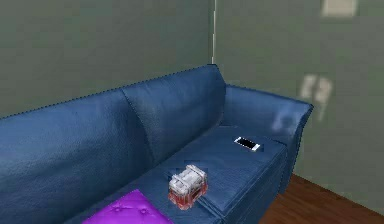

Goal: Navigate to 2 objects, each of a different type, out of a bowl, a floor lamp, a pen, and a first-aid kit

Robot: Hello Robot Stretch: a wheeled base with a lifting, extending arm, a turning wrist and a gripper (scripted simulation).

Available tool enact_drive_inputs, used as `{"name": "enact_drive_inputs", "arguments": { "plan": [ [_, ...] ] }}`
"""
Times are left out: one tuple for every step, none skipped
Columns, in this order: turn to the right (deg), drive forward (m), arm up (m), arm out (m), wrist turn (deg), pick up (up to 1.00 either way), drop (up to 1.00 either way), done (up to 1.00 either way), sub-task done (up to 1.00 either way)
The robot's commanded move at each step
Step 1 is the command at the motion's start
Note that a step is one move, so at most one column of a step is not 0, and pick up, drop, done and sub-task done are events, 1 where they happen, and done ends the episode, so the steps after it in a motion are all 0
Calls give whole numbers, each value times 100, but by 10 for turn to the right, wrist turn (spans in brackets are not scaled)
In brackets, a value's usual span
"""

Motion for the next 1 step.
{"name": "enact_drive_inputs", "arguments": {
  "plan": [
    [0,0,0,0,0,0,0,100,0]
  ]
}}
